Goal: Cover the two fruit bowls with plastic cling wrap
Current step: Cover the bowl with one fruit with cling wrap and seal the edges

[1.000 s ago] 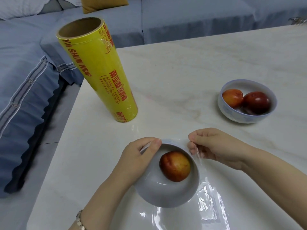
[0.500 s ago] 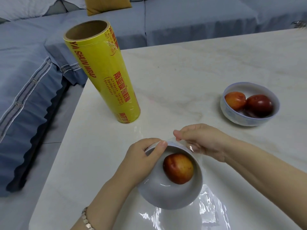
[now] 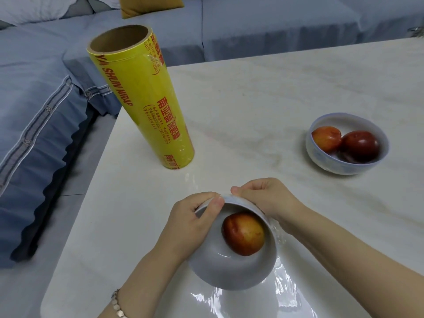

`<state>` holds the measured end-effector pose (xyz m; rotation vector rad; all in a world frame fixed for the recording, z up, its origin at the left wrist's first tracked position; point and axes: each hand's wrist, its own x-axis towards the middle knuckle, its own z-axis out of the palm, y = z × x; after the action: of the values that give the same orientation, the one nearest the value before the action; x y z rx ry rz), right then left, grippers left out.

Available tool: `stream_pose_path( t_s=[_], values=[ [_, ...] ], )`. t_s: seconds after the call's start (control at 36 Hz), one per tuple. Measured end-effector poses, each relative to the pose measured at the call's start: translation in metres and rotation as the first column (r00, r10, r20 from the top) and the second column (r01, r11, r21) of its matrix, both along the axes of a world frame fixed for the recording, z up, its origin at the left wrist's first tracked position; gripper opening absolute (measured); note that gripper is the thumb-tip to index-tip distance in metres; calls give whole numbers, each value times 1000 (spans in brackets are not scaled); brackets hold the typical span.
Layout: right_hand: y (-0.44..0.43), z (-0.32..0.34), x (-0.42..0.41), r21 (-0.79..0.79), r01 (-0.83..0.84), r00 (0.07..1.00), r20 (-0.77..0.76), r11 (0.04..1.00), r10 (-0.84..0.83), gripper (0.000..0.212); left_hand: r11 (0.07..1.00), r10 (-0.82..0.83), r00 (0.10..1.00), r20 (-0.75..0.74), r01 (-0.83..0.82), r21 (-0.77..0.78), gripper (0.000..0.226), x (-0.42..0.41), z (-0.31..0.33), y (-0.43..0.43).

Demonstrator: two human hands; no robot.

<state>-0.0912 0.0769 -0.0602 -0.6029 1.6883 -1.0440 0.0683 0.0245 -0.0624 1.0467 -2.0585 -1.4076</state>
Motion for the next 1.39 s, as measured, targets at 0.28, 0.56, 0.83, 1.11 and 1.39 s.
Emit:
stream_pose_path(
  t_s=[0.28,0.56,0.83,1.11,1.39],
  values=[
    [13,-7,-10,-55,-29,971,-238,998,15,9,1000,16,1000,-2,-16,10,17,-1,3,3],
    [35,18,15,-319,-418,817,-541,851,199,36,998,61,998,-6,-61,35,20,1,-1,1],
    [14,26,3,-90,-394,875,-342,915,343,53,994,89,995,49,-92,60,32,1,-3,-1],
    [54,16,-33,-84,-34,996,77,996,40,32,884,403,915,-3,-389,259,55,-20,2,12],
    [63,9,-35,-89,147,989,36,985,-145,19,882,359,933,-35,-326,339,31,-30,-10,30]
  ],
)
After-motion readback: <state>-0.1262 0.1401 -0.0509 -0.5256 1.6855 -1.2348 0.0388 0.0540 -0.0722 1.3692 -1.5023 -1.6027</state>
